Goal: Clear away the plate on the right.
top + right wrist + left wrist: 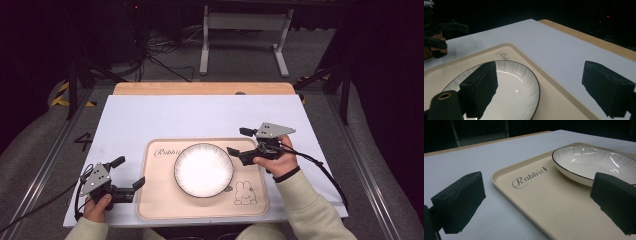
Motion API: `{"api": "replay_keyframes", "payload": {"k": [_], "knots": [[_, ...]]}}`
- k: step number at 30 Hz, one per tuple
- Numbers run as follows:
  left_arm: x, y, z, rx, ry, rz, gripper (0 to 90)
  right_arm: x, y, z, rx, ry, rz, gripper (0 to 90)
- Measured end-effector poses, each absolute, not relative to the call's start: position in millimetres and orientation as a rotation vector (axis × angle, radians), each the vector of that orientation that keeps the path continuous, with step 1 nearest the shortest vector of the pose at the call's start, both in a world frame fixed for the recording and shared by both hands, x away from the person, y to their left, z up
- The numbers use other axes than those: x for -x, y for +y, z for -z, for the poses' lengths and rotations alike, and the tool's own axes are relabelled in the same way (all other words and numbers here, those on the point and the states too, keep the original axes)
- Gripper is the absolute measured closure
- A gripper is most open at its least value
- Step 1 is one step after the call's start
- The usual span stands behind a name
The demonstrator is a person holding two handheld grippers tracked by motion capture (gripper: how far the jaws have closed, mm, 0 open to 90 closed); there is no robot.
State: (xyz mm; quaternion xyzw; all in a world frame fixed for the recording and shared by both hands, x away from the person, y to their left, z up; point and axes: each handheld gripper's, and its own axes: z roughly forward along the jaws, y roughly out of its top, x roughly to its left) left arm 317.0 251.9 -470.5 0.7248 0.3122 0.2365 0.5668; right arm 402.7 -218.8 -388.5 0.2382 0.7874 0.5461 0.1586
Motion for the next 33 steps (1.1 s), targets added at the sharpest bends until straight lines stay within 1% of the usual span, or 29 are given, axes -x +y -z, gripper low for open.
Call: {"api": "replay_keyframes", "payload": {"k": [10, 23, 33], "knots": [[-317.1, 252.0, 470.5, -1.705, 0.734, -0.555, 0.3, -393.5, -249.9, 380.9, -0.711, 2.189, -1.578, 8.4], [-317.1, 252.0, 470.5, -1.704, 0.734, -0.554, 0.2, -385.2, -286.2, 377.7, -0.748, 2.112, -1.583, 8.1], [-317.1, 251.9, 470.5, -1.705, 0.734, -0.555, 0.3, -378.8, -313.4, 384.2, -0.788, 2.054, -1.591, 7.8]]}}
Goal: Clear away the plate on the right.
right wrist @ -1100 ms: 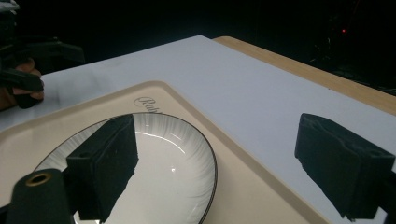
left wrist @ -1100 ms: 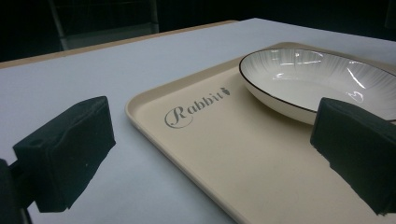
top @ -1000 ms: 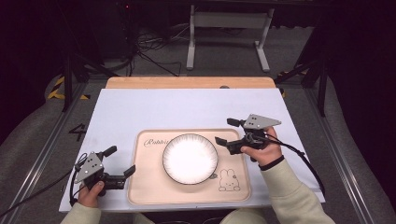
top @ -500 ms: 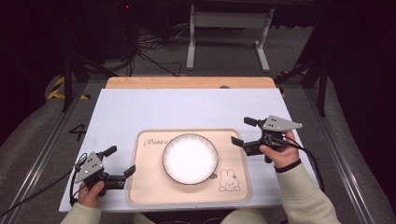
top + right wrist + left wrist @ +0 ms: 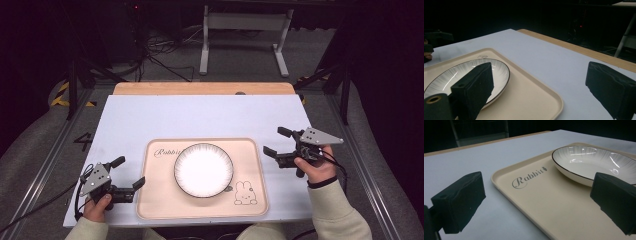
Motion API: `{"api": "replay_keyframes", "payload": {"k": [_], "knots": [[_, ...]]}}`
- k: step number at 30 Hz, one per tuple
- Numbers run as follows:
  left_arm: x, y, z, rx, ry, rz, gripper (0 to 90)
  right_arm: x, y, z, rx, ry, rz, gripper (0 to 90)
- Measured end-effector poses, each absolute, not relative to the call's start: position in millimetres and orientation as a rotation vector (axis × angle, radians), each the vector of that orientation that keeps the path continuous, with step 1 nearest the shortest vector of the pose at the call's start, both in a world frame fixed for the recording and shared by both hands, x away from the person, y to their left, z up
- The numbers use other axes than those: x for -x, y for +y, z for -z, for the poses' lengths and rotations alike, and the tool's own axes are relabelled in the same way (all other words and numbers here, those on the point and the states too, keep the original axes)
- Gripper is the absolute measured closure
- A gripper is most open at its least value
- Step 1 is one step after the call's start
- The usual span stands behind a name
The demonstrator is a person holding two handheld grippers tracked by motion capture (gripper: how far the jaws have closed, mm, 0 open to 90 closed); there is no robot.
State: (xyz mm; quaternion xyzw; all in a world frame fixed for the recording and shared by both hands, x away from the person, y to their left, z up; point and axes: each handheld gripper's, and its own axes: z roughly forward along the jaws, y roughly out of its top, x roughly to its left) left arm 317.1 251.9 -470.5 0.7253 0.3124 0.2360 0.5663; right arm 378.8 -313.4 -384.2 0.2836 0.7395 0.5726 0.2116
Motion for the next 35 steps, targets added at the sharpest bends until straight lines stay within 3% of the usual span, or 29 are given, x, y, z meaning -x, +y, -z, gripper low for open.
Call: {"api": "replay_keyframes", "payload": {"k": [18, 35], "knots": [[-316.5, 251.5, 470.7, -1.699, 0.739, -0.549, 0.3, -370.7, -357.9, 421.2, -0.844, 1.962, -1.624, 5.4], [-316.6, 251.7, 470.7, -1.700, 0.735, -0.546, 0.2, -366.6, -374.5, 452.2, -0.908, 1.971, -1.550, 4.7]]}}
